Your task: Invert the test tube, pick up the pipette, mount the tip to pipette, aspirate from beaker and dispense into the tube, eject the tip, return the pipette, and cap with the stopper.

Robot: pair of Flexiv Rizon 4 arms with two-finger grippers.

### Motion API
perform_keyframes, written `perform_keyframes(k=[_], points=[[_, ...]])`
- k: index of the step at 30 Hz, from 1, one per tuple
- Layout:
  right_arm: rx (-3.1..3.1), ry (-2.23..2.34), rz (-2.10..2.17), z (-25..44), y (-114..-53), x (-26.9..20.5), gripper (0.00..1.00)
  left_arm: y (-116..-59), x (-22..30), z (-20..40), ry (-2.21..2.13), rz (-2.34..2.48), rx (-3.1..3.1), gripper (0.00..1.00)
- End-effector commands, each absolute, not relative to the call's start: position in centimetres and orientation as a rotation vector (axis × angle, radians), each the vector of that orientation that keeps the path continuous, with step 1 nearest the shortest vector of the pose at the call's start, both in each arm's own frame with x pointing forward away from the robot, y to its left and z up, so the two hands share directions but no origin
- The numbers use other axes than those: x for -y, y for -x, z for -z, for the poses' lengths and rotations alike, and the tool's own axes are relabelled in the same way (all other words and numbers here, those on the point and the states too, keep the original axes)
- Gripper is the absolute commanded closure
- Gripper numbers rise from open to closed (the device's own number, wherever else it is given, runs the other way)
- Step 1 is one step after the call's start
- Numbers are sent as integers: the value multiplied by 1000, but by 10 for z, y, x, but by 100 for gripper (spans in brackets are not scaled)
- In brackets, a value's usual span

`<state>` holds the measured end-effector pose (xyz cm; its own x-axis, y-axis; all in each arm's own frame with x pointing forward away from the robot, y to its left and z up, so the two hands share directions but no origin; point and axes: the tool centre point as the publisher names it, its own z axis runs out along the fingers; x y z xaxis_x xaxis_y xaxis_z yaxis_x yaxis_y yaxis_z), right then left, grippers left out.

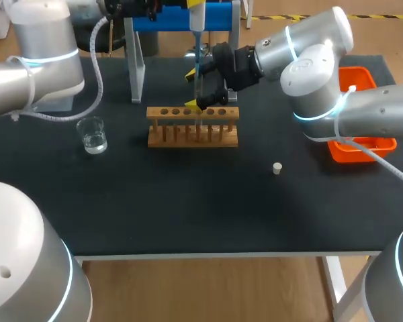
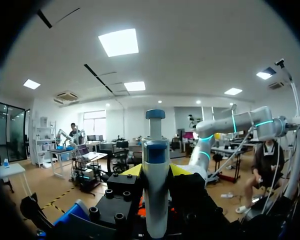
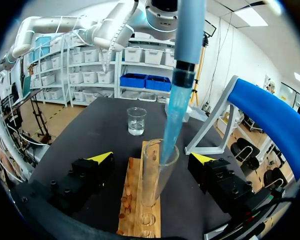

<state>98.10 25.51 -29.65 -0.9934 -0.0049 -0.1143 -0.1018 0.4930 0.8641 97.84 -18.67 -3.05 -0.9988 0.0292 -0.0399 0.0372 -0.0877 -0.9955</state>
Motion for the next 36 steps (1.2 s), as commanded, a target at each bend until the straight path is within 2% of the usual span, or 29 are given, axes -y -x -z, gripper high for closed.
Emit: perform_keyframes(k=[1, 36], points=[[-2634, 96, -1530, 296, -981, -255, 0, -979, 184, 29, -76, 2303, -2119, 100], [-2634, 96, -1530, 296, -981, -255, 0, -974, 185, 32, -121, 2323, -2123, 100]])
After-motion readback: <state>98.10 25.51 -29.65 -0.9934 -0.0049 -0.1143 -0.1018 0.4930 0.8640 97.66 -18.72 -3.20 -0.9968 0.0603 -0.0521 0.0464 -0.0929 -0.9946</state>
